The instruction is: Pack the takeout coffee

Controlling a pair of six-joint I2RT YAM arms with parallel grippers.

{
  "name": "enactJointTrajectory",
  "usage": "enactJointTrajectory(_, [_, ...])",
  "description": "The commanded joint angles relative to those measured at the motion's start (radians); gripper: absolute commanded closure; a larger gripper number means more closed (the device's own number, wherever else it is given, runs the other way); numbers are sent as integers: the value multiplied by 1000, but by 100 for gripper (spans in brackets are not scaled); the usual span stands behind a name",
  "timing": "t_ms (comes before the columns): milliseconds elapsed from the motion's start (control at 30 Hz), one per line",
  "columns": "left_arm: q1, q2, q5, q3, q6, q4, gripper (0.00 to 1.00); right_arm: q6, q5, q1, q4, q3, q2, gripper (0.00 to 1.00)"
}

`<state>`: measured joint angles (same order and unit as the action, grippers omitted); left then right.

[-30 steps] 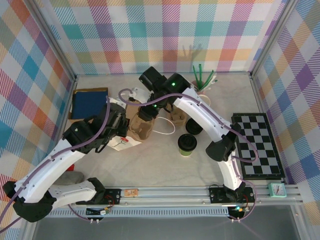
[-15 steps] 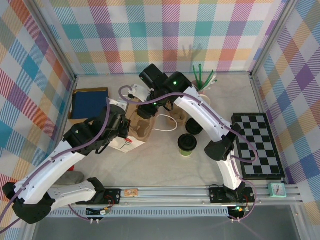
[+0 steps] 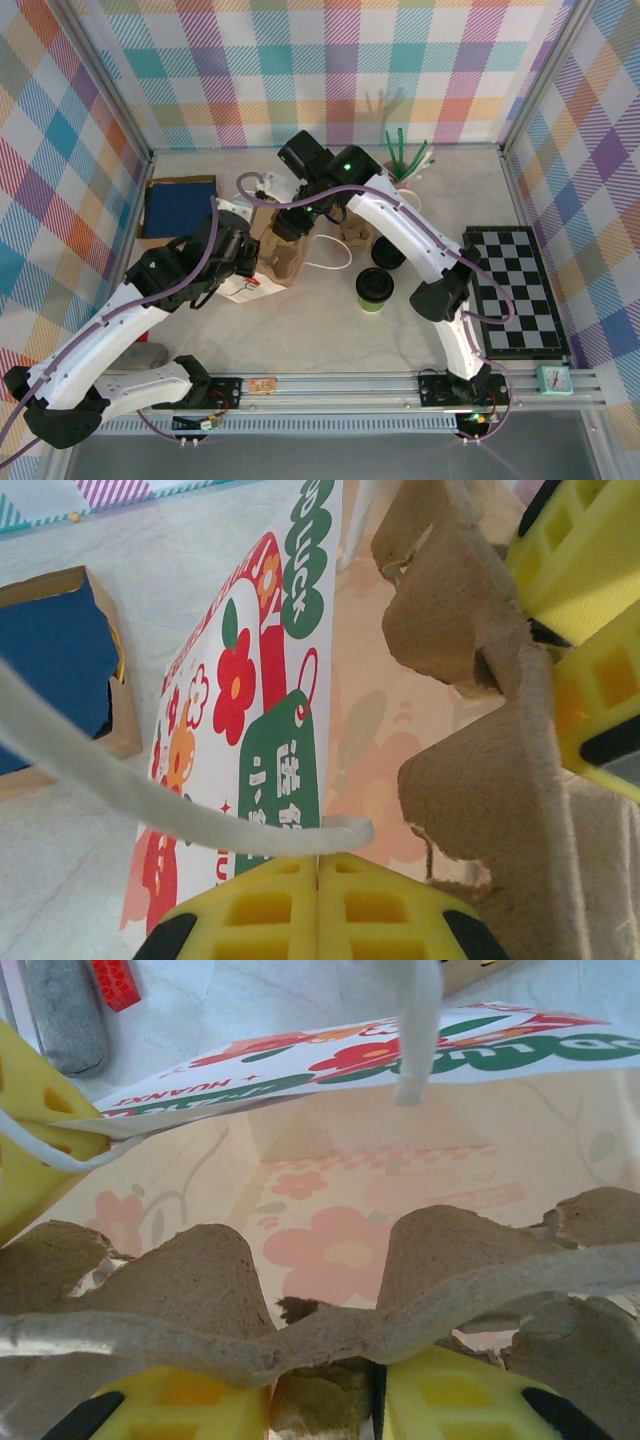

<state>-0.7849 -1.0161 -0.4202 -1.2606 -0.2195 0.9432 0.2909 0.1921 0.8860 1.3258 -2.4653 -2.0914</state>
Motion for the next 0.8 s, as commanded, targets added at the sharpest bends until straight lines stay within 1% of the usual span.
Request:
enactJointTrajectory(0, [-12,9,1,-6,-11,-4,100,-21,20,6,-11,15,7,72])
enactJointTrajectory(167, [-12,2,-2,-6,-9,5,100,-33,19,7,-17,38,45,74])
enactJointTrajectory(300, [-12,-5,-14,0,-7,9,100,-38,28,9,-63,117,127,73])
enactJointTrajectory(600, [-13,-18,-15,13,-7,8,100,-47,107,8,-159,273,251,73])
enactJointTrajectory(767, [-12,-15,-17,12,-9,8,100,-48,142,8,-178,298,269,72])
